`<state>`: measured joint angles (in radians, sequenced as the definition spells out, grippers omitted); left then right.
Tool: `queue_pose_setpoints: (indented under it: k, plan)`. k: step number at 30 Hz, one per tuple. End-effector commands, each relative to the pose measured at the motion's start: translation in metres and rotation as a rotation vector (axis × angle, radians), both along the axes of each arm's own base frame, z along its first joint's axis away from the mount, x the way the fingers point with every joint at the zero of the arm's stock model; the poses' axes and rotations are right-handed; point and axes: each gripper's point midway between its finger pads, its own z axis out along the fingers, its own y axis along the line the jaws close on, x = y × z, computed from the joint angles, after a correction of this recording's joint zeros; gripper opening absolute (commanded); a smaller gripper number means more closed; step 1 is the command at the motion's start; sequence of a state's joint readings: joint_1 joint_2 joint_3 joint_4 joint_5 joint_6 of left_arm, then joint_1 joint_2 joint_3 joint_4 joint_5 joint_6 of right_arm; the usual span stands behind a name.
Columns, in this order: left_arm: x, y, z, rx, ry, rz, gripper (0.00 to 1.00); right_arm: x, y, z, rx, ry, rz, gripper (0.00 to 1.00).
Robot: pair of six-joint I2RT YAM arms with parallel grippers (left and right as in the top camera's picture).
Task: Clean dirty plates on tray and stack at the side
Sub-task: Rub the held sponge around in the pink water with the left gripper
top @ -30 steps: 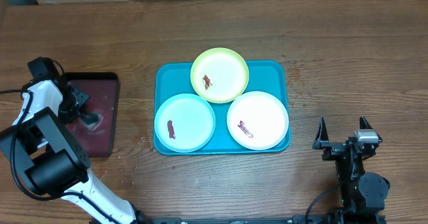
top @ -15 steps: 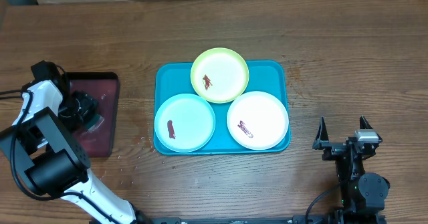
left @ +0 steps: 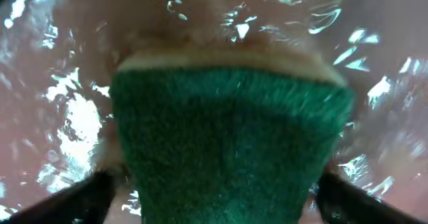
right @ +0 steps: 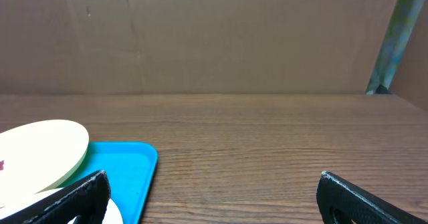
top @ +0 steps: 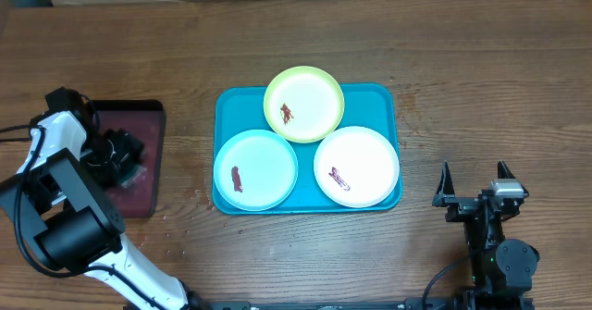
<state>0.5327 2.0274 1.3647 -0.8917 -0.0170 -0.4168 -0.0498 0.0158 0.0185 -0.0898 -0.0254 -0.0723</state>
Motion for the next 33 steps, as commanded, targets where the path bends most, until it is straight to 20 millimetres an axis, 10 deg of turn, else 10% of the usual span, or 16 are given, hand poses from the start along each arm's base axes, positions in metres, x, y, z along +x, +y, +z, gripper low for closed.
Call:
queue_pose_setpoints:
  k: [1, 3, 9, 14, 18, 27, 31, 33]
  plan:
    - [-0.007, -0.007, -0.006, -0.043, 0.024, 0.003, 1.0, 0.0, 0.0, -0.003, -0.004, 0.002, 0.0, 1.0]
    - [-0.007, -0.012, -0.006, -0.068, 0.023, 0.003, 1.0, 0.0, 0.0, -0.003, -0.004, 0.002, 0.0, 1.0]
    - [-0.002, -0.024, -0.005, -0.137, -0.008, 0.008, 0.06, 0.0, 0.0, -0.003, -0.004, 0.002, 0.0, 1.0]
    - [-0.001, -0.023, -0.005, -0.134, -0.012, 0.008, 0.07, 0.0, 0.0, -0.003, -0.004, 0.002, 0.0, 1.0]
    - [0.002, -0.021, -0.005, -0.125, -0.024, 0.006, 1.0, 0.0, 0.0, -0.003, -0.004, 0.002, 0.0, 1.0]
    - [0.009, 0.011, -0.005, 0.043, -0.032, 0.006, 1.0, 0.0, 0.0, -0.003, -0.004, 0.002, 0.0, 1.0]
    - [0.014, 0.018, -0.005, 0.077, -0.051, 0.004, 0.7, 0.0, 0.0, -0.003, -0.004, 0.002, 0.0, 1.0]
    - [0.016, 0.021, -0.004, 0.092, -0.055, 0.005, 0.25, 0.0, 0.0, -0.003, -0.004, 0.002, 0.0, 1.0]
